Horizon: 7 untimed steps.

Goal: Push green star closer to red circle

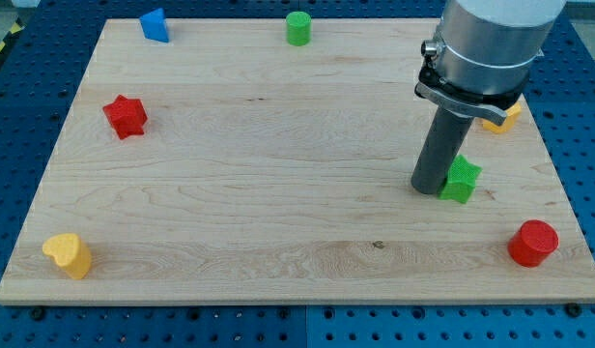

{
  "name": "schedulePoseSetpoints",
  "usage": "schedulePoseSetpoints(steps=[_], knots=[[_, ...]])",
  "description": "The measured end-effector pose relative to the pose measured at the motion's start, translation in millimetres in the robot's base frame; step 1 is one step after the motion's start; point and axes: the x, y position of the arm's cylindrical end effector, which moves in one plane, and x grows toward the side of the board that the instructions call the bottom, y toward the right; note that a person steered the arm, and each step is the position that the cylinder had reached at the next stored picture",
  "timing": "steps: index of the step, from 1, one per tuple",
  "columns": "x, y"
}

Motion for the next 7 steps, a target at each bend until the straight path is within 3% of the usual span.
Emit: schedulePoseSetpoints(steps=[4, 7], knots=[[-29, -23], [-2, 64]])
